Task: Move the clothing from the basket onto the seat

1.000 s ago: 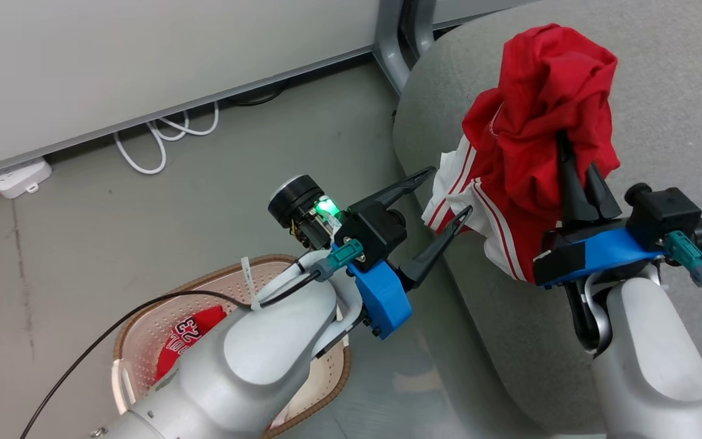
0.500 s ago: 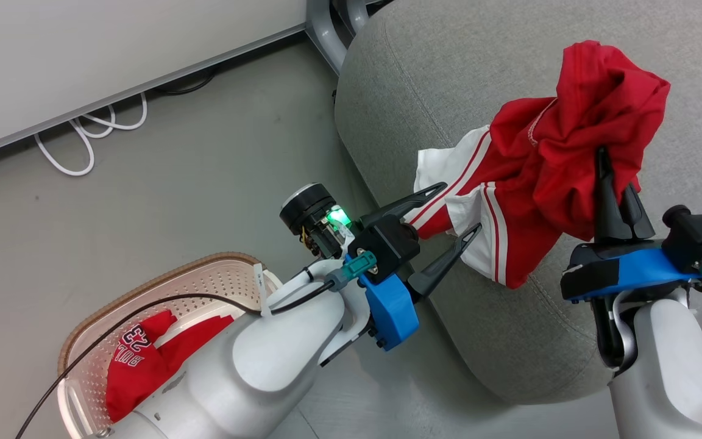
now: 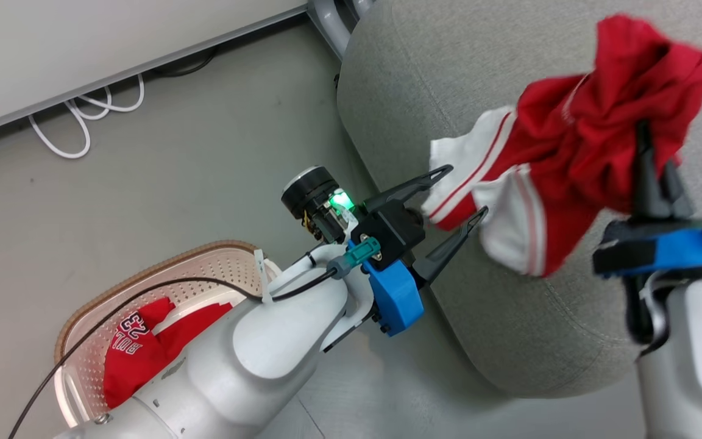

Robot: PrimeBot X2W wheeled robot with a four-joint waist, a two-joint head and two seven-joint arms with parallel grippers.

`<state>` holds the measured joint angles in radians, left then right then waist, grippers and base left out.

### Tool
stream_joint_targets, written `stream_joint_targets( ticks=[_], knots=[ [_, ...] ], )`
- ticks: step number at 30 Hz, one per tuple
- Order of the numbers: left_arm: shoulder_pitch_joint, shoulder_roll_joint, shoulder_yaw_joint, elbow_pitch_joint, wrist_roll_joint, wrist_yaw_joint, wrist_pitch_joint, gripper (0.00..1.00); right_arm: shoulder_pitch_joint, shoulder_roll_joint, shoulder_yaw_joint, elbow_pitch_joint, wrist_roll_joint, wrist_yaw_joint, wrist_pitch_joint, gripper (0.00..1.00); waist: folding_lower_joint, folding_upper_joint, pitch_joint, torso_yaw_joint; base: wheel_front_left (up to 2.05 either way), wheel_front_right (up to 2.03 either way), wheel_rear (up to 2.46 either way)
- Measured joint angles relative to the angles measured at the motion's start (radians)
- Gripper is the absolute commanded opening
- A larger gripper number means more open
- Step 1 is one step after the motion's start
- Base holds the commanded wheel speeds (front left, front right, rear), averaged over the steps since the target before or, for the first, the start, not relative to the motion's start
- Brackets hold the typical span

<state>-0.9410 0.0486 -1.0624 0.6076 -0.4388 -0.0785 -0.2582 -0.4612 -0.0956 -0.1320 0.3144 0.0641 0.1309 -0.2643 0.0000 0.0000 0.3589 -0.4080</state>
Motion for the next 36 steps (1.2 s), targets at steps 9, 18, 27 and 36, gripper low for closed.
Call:
stream_joint_targets(
  ticks=[9,18,27,36],
  knots=[
    [-0.095,-0.001,-0.009,-0.033,0.015,0.014,0.002,1.00,-0.219,-0.113,-0.110,-0.091,0.046,0.000,0.000,0.00,0.0000,0.0000,0.108,0.041,0.00,0.00,0.00],
    [-0.216,0.017,-0.009,-0.053,0.057,0.025,0.032,1.00,-0.514,-0.297,-0.287,-0.112,0.130,0.000,0.000,0.00,0.0002,0.0000,0.308,0.068,0.00,0.00,0.00],
    [-0.306,0.068,-0.010,-0.095,0.098,0.028,0.047,1.00,-0.609,-0.423,-0.404,-0.002,0.142,0.000,0.000,0.00,0.0003,0.0000,0.509,0.073,0.00,0.00,0.00],
    [-0.329,0.088,-0.014,-0.126,0.110,0.041,0.054,1.00,-0.596,-0.405,-0.407,0.139,0.100,0.000,0.000,0.00,0.0003,0.0000,0.614,0.092,0.00,0.00,0.00]
  ],
)
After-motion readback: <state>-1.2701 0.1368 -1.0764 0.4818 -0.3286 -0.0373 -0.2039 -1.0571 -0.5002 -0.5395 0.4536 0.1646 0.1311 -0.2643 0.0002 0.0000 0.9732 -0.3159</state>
